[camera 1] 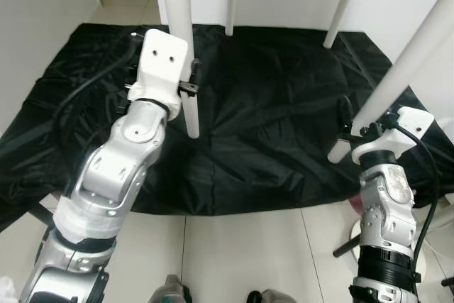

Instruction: Building children table

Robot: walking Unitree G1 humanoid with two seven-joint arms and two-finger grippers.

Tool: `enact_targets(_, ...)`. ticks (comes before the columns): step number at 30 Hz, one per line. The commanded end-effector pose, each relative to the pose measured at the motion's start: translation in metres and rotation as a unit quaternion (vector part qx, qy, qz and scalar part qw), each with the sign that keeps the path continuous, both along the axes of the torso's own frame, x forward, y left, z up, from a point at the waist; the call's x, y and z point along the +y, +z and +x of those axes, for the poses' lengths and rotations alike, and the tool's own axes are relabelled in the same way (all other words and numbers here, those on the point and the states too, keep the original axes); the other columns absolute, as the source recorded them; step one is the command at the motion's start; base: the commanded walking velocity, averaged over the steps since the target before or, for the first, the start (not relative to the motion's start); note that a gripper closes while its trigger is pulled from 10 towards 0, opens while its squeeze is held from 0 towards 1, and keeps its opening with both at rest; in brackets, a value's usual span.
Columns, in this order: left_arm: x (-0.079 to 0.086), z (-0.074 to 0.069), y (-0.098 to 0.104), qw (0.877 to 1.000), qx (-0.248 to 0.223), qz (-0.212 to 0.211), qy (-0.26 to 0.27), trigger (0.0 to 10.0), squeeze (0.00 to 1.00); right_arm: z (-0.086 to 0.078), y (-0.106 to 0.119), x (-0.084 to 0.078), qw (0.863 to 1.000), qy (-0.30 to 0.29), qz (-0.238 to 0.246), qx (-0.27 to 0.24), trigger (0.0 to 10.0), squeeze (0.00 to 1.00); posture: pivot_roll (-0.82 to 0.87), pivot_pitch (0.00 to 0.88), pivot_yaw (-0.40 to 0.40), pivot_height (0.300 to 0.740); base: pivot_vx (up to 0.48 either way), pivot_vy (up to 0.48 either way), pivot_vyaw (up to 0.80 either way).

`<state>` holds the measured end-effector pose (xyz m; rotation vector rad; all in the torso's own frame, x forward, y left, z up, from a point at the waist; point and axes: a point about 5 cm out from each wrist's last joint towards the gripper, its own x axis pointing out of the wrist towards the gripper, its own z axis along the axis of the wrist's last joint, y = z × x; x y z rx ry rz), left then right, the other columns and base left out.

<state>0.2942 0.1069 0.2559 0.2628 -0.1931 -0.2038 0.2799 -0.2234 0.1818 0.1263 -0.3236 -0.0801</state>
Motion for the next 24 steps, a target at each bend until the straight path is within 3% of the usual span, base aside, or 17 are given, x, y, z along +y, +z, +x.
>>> enact_targets(1,-0.0009,0.0017,0.0016,1.000,0.001,0.005,0.001,10.0,0.00,0.0022,0.0028,0.0013,1.000,0.002,-0.007,-0.003,10.0,0.00,0.01,0.175,-0.015,0.740,0.000,0.000,0.00)
enact_targets(24,-0.0009,0.0017,0.0016,1.000,0.001,0.005,0.001,10.0,0.00,0.0022,0.0028,0.0013,1.000,0.002,-0.007,-0.003,10.0,0.00,0.01,0.175,-0.015,0.740,0.000,0.000,0.00)
